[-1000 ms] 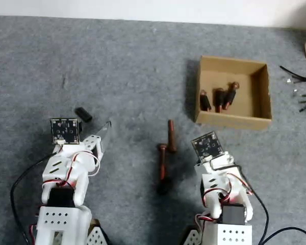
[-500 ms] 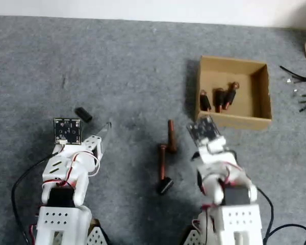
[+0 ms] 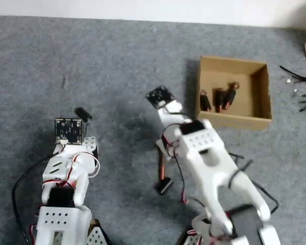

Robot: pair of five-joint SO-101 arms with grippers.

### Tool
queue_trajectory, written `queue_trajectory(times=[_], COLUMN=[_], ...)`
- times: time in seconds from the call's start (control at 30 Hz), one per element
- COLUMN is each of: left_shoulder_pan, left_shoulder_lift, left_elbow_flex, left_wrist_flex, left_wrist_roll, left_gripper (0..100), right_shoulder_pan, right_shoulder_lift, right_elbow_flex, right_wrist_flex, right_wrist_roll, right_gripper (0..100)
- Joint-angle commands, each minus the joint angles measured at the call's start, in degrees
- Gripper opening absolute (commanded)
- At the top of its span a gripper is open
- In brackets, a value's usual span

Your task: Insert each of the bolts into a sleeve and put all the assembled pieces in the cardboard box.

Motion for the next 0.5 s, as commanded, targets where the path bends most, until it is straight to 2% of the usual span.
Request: queue_trajectory(times=[0.0,0.13,0.23,0.47], left_shoulder_pan=[0.4,0.4,0.4,0.3], left_shoulder_lift=[-0.2,-0.3,-0.3,-0.3], left_elbow_flex=[-3.6,-3.6,-3.6,-3.7], left_wrist_flex=[0.1,0.1,0.1,0.1], left_wrist_roll=[-0.3,-0.3,-0.3,-0.3], left_gripper=[6,6,6,6], right_shoulder_pan=[-1.6,-4.3,-7.3,-9.4], right_shoulder_lift=[2.0,-2.2,-7.1,-18.8], right_elbow_flex=[-3.3,-3.4,-2.3,9.9], right_wrist_flex=[0.1,10.2,15.7,12.5], right_wrist_roll=[-0.6,0.4,7.6,17.7], right_gripper=[0.9,0.9,0.9,0.9])
